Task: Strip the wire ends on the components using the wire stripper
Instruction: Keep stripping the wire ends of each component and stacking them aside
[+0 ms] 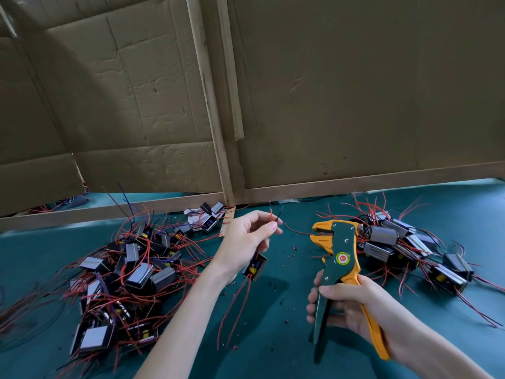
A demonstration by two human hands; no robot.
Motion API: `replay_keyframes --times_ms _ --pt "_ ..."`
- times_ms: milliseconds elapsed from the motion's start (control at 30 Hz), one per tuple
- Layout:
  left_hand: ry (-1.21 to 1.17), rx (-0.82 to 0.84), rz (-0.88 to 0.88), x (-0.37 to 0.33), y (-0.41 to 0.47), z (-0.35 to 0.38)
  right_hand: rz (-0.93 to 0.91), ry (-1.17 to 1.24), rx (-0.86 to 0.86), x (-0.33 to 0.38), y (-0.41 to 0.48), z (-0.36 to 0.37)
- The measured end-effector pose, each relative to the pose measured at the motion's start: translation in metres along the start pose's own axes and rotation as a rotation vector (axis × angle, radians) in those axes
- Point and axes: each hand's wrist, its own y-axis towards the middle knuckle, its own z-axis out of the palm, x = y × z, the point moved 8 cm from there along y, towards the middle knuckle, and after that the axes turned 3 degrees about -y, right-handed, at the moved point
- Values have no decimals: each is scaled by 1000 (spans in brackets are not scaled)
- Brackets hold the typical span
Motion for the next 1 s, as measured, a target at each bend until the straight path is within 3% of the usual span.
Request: replay_keyframes --times_ms 467,1000 --pt "105 274 50 -34 -14 26 -157 -157 151 23 -20 26" --pt "204 354 32 -41 -19 25 -107 -244 154 23 -27 32"
